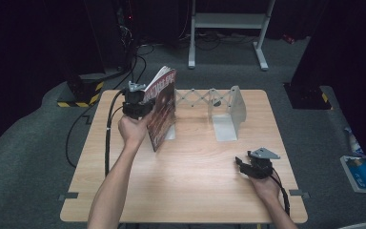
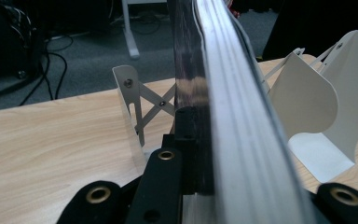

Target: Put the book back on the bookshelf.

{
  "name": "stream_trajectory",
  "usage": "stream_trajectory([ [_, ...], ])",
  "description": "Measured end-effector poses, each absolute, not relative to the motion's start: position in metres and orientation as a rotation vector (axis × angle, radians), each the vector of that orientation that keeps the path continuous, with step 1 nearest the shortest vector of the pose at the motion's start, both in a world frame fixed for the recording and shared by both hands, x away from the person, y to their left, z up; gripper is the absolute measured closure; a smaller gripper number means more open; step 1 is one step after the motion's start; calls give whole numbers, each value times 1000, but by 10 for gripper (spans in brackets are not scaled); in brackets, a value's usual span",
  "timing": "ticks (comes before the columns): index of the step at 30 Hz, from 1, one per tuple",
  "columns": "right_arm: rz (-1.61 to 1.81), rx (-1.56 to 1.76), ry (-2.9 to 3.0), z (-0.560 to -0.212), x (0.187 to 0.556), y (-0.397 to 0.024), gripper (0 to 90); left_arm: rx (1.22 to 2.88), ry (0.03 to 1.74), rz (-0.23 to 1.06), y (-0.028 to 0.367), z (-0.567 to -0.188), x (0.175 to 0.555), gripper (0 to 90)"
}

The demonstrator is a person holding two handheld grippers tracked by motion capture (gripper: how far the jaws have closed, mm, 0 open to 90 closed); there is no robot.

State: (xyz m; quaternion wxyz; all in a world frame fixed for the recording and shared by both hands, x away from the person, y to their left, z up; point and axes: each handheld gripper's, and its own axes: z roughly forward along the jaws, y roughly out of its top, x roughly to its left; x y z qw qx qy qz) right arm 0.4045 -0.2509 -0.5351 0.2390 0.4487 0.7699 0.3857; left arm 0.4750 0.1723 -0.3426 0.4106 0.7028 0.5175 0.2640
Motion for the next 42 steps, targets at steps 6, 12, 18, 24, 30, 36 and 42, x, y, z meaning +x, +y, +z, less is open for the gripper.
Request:
stream_trajectory([
  [6, 1057, 1230, 2110, -535, 405, -251, 382, 1747, 1290, 693, 167, -348, 476, 838],
  [12, 1058, 1230, 2108, -535, 405, -251, 382, 1735, 1285, 695, 165, -353, 479, 837],
  [18, 1059, 1229, 2109, -535, 405, -251, 382, 1740, 1281, 693, 166, -355, 481, 833],
  [24, 1058, 1227, 2109, -535, 405, -251, 383, 1722, 1301, 677, 170, -356, 483, 830],
  [30, 1059, 1225, 2109, -535, 405, -251, 382, 1724, 1322, 669, 175, -357, 483, 819],
  [36, 1060, 1226, 2109, -535, 405, -251, 383, 1719, 1349, 656, 181, -358, 483, 796],
  [42, 1059, 1228, 2109, -535, 405, -251, 383, 1723, 1361, 650, 185, -358, 484, 790],
])
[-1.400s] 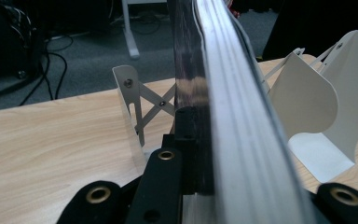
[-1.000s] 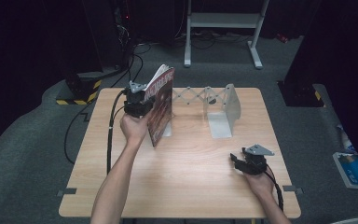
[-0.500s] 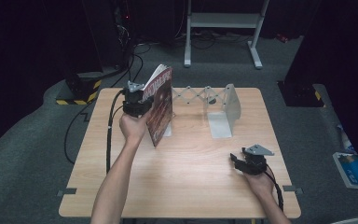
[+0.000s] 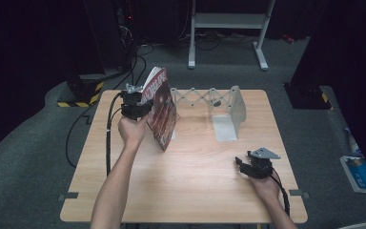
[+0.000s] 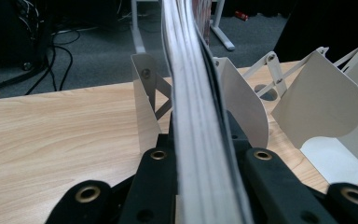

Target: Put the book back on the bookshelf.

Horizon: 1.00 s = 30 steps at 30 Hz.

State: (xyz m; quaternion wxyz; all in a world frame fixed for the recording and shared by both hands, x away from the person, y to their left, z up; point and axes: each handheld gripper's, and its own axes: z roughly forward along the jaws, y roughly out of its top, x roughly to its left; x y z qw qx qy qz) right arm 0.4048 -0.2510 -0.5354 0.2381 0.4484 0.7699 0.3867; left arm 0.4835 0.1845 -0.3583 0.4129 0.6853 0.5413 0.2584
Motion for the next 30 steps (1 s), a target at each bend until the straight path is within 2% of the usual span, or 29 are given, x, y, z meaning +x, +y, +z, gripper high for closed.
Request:
stream_trajectory([
  [12, 1058, 1225, 2110, -535, 405, -251, 382, 1712, 1386, 662, 194, -358, 481, 709],
  [30, 1058, 1223, 2110, -536, 405, -251, 382, 1681, 1358, 669, 207, -361, 470, 468],
])
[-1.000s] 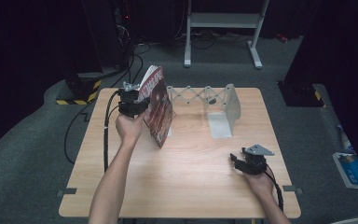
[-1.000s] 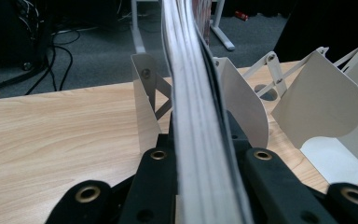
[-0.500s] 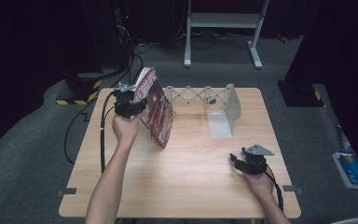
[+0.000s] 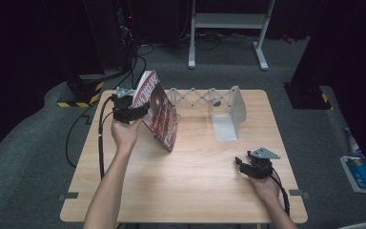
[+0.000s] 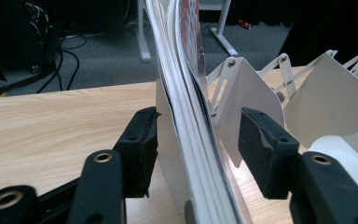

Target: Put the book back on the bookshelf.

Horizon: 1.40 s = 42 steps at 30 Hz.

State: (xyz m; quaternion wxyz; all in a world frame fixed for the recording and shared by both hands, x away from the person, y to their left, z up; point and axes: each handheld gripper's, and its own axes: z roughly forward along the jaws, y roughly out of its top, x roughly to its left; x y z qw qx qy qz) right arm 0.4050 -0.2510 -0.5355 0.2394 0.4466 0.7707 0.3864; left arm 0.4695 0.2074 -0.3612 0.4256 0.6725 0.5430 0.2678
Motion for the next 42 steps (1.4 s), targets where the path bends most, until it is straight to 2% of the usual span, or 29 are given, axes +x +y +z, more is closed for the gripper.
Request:
stream_trajectory([
  [10, 1058, 1223, 2110, -536, 405, -251, 382, 1652, 1323, 638, 212, -356, 461, 425],
  [42, 1063, 1225, 2109, -536, 405, -251, 380, 1596, 1275, 647, 229, -343, 437, 398],
])
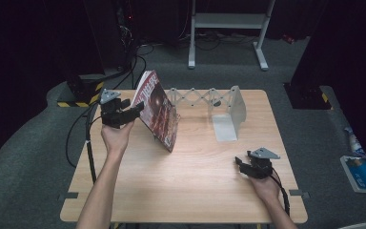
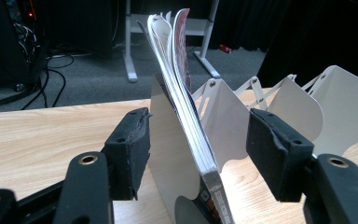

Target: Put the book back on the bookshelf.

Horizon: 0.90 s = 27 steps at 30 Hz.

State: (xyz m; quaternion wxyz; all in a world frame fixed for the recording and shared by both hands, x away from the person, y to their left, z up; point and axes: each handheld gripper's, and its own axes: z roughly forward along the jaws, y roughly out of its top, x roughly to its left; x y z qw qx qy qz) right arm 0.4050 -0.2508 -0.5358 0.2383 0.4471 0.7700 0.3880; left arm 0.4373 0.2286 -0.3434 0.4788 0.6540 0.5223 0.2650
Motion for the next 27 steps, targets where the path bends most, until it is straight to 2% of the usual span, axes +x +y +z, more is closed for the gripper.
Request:
stream_trajectory([
  [27, 1061, 1218, 2109, -536, 405, -251, 380, 1587, 1241, 600, 243, -340, 416, 380],
])
